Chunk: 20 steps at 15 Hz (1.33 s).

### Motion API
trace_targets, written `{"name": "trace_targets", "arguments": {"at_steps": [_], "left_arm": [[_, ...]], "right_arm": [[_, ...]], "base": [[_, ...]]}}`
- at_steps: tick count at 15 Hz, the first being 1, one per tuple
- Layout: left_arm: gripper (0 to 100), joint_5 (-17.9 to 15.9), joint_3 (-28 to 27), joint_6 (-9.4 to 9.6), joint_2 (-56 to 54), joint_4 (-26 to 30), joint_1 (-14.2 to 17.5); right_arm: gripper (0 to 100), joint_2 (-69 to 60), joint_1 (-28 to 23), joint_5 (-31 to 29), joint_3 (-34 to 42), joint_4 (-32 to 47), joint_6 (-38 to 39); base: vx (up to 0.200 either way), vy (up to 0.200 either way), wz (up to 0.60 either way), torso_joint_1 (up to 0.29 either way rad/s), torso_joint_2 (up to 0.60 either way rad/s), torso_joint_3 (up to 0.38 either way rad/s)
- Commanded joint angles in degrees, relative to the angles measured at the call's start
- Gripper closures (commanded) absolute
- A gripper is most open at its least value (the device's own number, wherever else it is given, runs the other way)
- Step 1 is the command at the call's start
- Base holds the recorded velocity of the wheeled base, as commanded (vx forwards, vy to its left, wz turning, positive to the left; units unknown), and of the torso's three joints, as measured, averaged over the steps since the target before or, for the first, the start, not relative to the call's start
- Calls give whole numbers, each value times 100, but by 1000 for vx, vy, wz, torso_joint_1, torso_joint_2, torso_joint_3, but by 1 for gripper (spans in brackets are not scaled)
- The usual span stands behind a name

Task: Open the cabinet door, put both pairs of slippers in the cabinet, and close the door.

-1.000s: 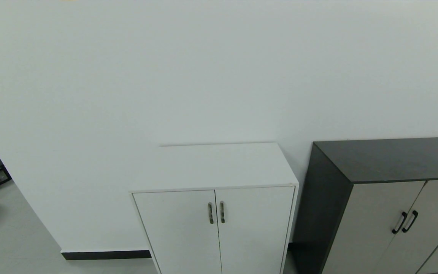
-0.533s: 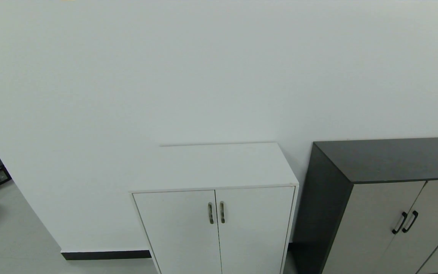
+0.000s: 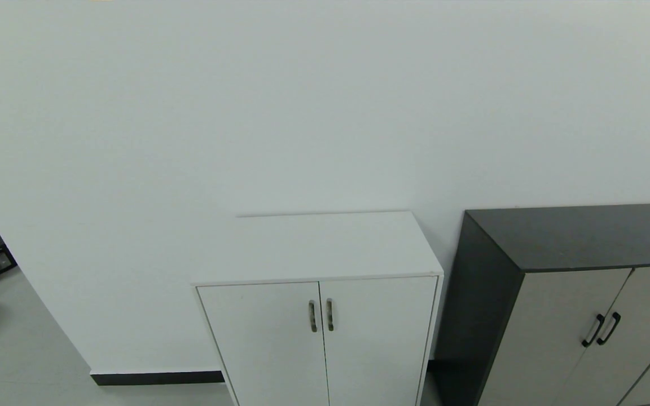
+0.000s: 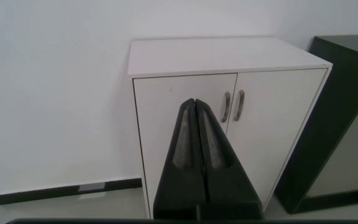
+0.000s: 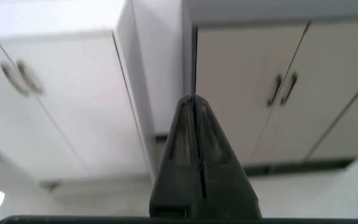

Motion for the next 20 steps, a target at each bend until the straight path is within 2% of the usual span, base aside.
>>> {"name": "trace_targets", "arguments": {"at_steps": [1,5,10,12,18,20], "left_arm": [[100,-2,0,9,-1,-1,0],[100,-2,0,9,-1,-1,0],[100,-11,0,27,-1,-1,0],[100,-11,0,35,-1,-1,0],[100,-20,0,27,-1,-1,0],[100,-20,0,27,-1,-1,0]], "right_arm": [[100,-765,81,-34,0,0,9],[100,-765,81,-43,0,-9,229],[100,-765,98,124,0,0,44],[100,-765,98,-114,0,0,105],[100,-765,98,-114,0,-26,334],[100,-765,98,-386,0,-35,413]], "base": [[0,0,0,0,0,0],[0,0,0,0,0,0],[0,0,0,0,0,0],[0,0,0,0,0,0],[0,0,0,0,0,0],[0,0,0,0,0,0]]}}
